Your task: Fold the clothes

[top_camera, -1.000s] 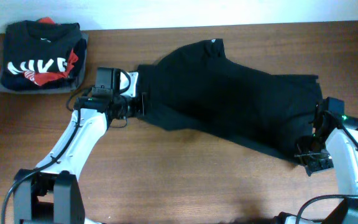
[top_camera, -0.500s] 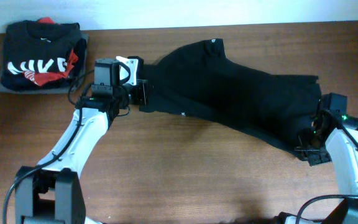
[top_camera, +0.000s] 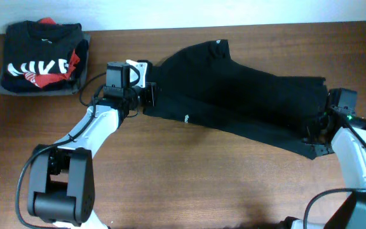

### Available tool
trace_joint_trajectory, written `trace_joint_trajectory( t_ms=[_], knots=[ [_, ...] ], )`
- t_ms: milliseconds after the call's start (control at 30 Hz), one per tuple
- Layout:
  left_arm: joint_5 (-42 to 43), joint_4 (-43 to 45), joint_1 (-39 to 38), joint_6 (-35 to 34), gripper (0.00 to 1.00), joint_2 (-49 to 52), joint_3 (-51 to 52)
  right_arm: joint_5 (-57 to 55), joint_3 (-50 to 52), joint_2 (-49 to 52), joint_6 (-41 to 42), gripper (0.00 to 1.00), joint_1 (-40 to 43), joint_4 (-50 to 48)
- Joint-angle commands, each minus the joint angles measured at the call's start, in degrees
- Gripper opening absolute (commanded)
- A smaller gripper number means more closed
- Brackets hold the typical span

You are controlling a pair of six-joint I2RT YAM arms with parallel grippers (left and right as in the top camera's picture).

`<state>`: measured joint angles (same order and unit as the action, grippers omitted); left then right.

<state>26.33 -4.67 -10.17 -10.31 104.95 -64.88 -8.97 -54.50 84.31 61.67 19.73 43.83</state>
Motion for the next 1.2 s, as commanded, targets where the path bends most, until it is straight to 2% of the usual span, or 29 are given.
trace_joint_trajectory(
  t_ms=[0,200,233,300,333,367,433,500,533,633,733,800,1067,1167],
  knots=[
    [-0.9,1.8,0.1,0.5,0.01,1.9,-1.0,-1.7,-0.9,2.0,0.8,0.06,0.2,-0.9],
    [-1.0,3.0,0.1,0.5,0.01,3.7,-1.0,-1.7,-0.9,5.4,0.8,0.09,0.2,-1.0],
    [-1.3,3.0,0.1,0.5,0.11,3.7,-1.0,-1.6,-0.9,6.1,0.8,0.13,0.2,-1.0],
    [-2.3,3.0,0.1,0.6,0.17,3.7,-1.0,-1.7,-0.9,7.0,0.8,0.33,0.2,-1.2],
    [-2.8,3.1,0.1,0.6,0.17,3.7,-1.0,-1.7,-0.9,7.2,0.8,0.39,0.2,-1.2],
    [-3.4,3.3,0.1,0.6,0.23,3.7,-1.0,-1.9,-0.9,7.7,0.7,0.47,0.2,-1.5],
    [-3.7,3.9,0.1,1.0,0.32,3.7,-1.0,-2.2,-0.9,8.1,0.6,0.54,0.2,-2.0],
    [-3.7,4.8,0.1,1.0,0.36,3.7,-1.0,-2.2,-0.9,8.1,-1.4,0.62,0.2,-3.5],
    [-3.7,5.4,0.1,1.0,0.38,3.7,-1.0,-2.2,-0.9,8.1,-2.5,0.73,0.2,-4.4],
    [-3.6,6.8,0.2,1.0,0.47,3.7,-1.3,-2.2,-1.0,8.1,-5.3,0.94,0.2,-6.9],
    [-3.4,4.7,0.9,1.0,0.50,3.7,-3.3,-2.2,-2.2,8.0,-8.6,1.00,0.2,-7.1],
    [-3.5,0.8,1.7,1.0,0.50,3.7,-5.4,-2.0,-4.0,7.8,-12.2,0.99,0.2,-6.0],
    [-3.4,-23.9,4.0,3.7,0.44,3.7,-14.5,5.6,-12.5,7.0,-23.4,0.99,0.2,5.3],
    [-1.5,-29.7,3.7,3.9,0.44,3.7,-15.0,8.4,-13.1,7.0,-24.7,0.99,0.2,6.8]
  ],
)
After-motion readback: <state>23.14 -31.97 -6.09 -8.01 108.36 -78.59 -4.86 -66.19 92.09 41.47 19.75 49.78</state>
